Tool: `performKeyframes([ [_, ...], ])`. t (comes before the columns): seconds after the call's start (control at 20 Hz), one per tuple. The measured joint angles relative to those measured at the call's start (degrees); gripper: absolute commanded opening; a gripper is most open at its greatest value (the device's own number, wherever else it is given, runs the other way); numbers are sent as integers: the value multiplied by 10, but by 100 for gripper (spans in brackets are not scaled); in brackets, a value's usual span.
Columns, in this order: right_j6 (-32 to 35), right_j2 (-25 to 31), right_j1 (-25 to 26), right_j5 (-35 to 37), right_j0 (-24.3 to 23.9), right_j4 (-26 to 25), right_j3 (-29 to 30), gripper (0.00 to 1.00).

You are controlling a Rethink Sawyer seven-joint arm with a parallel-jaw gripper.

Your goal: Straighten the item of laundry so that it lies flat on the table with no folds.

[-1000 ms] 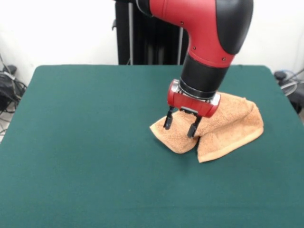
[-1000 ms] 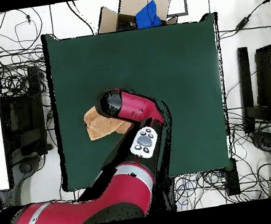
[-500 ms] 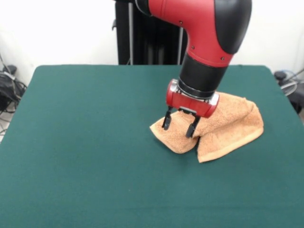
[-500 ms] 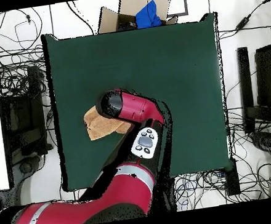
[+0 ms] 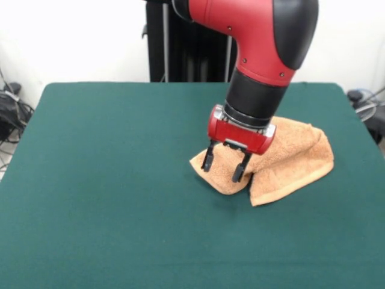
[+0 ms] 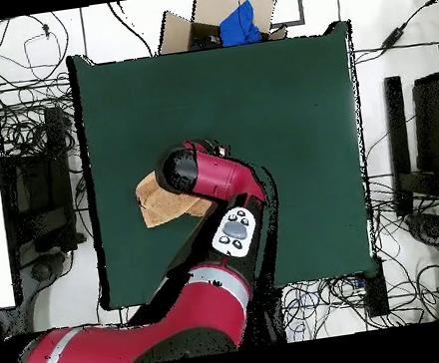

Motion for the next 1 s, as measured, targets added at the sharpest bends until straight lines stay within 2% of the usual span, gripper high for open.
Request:
performKeyframes([
  [1.0, 0, 10, -6, -5, 25, 25, 4, 100],
])
